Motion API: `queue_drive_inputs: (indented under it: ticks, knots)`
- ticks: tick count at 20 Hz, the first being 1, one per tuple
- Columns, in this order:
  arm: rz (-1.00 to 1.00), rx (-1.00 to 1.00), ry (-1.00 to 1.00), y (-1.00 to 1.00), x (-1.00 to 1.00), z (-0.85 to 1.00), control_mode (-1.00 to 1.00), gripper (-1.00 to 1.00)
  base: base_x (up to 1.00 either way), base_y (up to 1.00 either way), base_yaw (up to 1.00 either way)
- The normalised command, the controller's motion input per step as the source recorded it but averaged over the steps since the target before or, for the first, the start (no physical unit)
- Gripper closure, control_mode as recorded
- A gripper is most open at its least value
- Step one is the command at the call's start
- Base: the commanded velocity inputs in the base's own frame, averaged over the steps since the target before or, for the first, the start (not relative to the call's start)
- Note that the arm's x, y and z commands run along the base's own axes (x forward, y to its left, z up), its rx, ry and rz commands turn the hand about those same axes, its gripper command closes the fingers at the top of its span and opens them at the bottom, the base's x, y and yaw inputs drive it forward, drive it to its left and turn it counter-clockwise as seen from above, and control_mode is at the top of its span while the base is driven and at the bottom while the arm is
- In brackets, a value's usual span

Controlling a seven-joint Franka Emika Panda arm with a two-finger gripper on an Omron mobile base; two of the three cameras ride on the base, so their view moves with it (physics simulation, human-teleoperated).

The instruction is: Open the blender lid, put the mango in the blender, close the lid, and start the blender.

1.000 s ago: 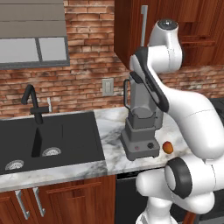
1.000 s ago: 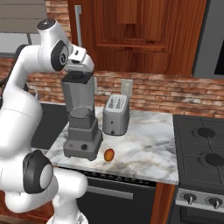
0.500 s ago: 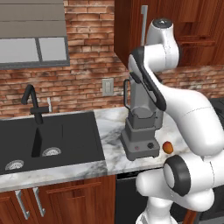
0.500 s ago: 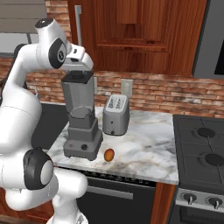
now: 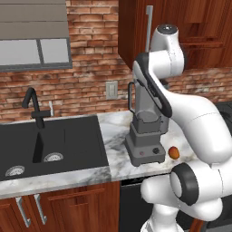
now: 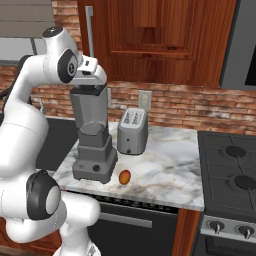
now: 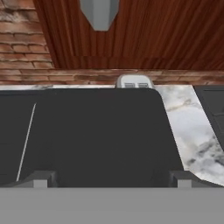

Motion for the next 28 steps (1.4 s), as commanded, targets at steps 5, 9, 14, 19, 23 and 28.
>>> queue_drive_inputs:
  ticks: [5,9,14,19,23,28]
  knots:
    - [0.05,0.00,0.00,0.00,0.02,-0.13,-1.00,-1.00,0.00,0.00,0.00]
    - [0.07,0.00,0.00,0.00,0.09,-0.04,-1.00,-1.00,0.00,0.00,0.00]
    - [0.06,0.00,0.00,0.01,0.01,-0.19,-1.00,1.00,0.00,0.00,0.00]
    - [0.04,0.00,0.02,0.02,0.00,-0.25,-1.00,1.00,0.00,0.00,0.00]
    - [0.04,0.00,0.00,0.00,-0.04,0.08,-1.00,1.00,0.00,0.00,0.00]
    - [0.03,0.00,-0.10,0.00,-0.28,0.77,-1.00,1.00,0.00,0.00,0.00]
